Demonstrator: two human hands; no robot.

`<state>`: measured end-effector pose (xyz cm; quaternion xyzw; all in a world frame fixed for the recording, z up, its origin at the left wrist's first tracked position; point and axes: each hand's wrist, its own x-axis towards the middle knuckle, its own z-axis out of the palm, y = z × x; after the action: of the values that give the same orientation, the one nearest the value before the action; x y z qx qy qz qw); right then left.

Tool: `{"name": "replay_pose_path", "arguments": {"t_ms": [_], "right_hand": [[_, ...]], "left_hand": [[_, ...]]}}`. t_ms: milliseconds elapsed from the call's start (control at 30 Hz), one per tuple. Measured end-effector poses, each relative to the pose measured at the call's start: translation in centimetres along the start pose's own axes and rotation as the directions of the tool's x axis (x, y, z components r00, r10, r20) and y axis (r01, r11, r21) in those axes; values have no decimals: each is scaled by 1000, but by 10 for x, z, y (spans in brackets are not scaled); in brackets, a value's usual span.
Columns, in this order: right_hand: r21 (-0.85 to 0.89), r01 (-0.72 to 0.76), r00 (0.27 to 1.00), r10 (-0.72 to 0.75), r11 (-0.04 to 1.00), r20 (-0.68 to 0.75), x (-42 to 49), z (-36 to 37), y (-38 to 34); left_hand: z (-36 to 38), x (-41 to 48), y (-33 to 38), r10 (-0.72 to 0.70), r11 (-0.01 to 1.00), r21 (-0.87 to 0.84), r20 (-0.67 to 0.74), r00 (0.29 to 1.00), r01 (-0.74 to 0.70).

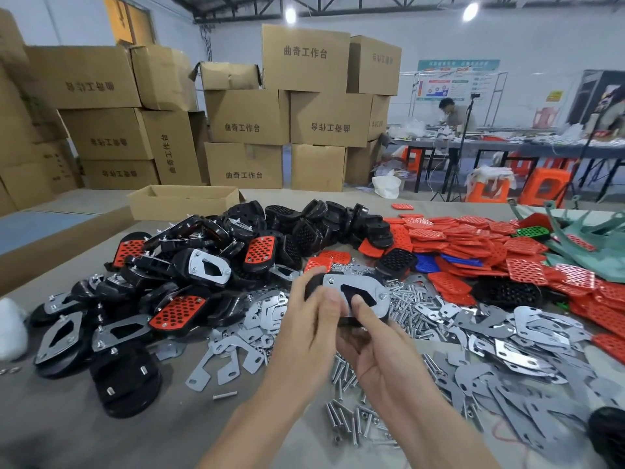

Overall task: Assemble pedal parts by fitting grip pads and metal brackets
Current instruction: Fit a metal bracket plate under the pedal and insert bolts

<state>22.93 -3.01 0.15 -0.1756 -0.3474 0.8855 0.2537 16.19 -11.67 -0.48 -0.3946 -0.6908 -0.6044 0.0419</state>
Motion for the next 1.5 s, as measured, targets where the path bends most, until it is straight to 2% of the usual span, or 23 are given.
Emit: {"name": "replay_pose_path", "arguments": {"t_ms": [67,167,267,367,433,533,633,700,767,867,1000,1133,1233,1333,1400,1500], "right_hand": [[-4,0,1000,0,1000,-21,0,-1,1],[-6,-7,1000,7,1000,-19,1,-1,0],[-20,-10,1000,11,1000,5,2,-2,1],[-27,-11,1000,12,1000,5,1,-2,6],[-39,-10,1000,11,999,12,1,-1,7],[-44,-8,1000,9,999,14,3,3,5],[-77,-27,1000,28,997,11,3,5,7],[-94,-40,999,40,995,-5,3,5,9],[-84,-46,999,45,995,-21,5,6,10],[-55,-49,999,49,997,-3,7,9,7],[-93,-46,999,47,995,4,9,12,8],[-75,-51,998,53,996,16,12,10,3],[-97,-62,997,67,993,46,13,12,4],[-126,-69,996,74,990,40,16,12,7],[-125,-67,996,73,990,47,18,10,6],[-119,-63,992,75,991,98,22,14,1]], "left_hand": [[0,-1,-1,-4,1000,-23,35,999,5],[-3,-1,-3,-40,991,-127,-3,999,39],[-4,1,-5,-6,1000,-1,-34,999,6],[-4,2,-4,16,998,64,55,998,-19],[-7,1,-5,11,999,40,48,999,-13],[-13,1,-5,-42,994,-105,-14,999,40],[-15,2,-6,-27,1000,-16,-23,999,26],[-15,3,-5,-19,999,41,36,999,18],[-18,3,-6,-31,1000,3,65,997,31],[-22,3,-5,-64,992,-109,19,998,66],[-18,6,-4,-44,999,-3,6,999,44],[-23,8,-7,-87,985,-148,37,996,91],[-22,9,-7,-73,996,-46,-12,997,72],[-22,14,-6,-43,997,58,47,998,40],[-26,15,-7,-48,998,37,73,996,46],[-29,17,-9,-81,995,-64,3,997,81]]}}
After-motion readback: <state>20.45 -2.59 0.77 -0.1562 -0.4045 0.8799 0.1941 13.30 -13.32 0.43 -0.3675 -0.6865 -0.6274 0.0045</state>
